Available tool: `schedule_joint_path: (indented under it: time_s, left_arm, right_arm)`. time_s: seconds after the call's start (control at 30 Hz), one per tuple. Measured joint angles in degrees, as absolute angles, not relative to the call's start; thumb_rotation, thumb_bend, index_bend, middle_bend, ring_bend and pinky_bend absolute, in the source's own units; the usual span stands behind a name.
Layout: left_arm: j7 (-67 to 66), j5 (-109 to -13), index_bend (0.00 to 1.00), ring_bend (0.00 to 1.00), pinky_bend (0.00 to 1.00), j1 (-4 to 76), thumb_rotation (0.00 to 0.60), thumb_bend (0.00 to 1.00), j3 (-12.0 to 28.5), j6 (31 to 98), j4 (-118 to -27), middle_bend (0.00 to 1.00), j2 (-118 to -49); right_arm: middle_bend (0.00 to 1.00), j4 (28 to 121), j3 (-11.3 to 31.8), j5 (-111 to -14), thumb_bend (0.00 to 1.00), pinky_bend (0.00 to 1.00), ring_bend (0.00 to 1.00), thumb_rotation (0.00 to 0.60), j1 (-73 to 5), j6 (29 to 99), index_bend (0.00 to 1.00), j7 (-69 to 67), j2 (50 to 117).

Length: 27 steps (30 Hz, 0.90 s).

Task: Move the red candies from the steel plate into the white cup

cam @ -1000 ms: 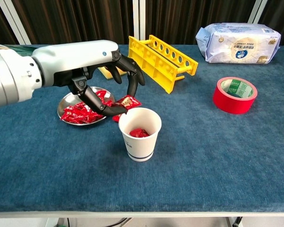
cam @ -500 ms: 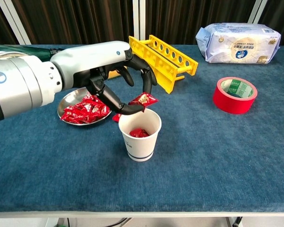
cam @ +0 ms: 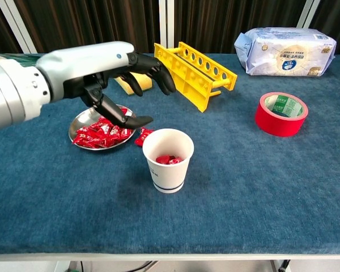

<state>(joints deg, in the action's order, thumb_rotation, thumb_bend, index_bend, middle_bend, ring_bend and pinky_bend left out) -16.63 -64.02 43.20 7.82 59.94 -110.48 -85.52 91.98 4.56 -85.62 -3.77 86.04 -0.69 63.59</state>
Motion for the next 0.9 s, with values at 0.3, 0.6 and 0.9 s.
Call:
schedule_joint_path:
  time_s: [0.3,0.6,0.9]
  left_arm:
    - [-21.2,-55.2,0.33,0.1,0.25,42.5,0.6,0.31,7.7,60.3,-108.2,0.2,-81.0]
    - [-27.7,-46.7,0.33,0.1,0.25,43.7,0.6,0.26,6.3,59.6,-100.7,0.2,-83.5]
    - [-28.3,-42.7,0.37,0.1,0.25,44.3,0.6,0.26,6.9,58.7,-97.0,0.2,-86.3]
  right_arm:
    - [0.0,92.1,4.5,-85.7,0.3,0.0,0.0,0.6,-3.8,86.1,0.0,-0.4,63.7]
    - [0.0,92.1,4.5,-85.8,0.3,0.0,0.0,0.6,-3.6,86.4,0.0,0.1,63.9]
    - [0.0,92.0,4.6,-85.7,0.3,0.0,0.0,0.6,-3.7,86.2,0.0,-0.5,63.7]
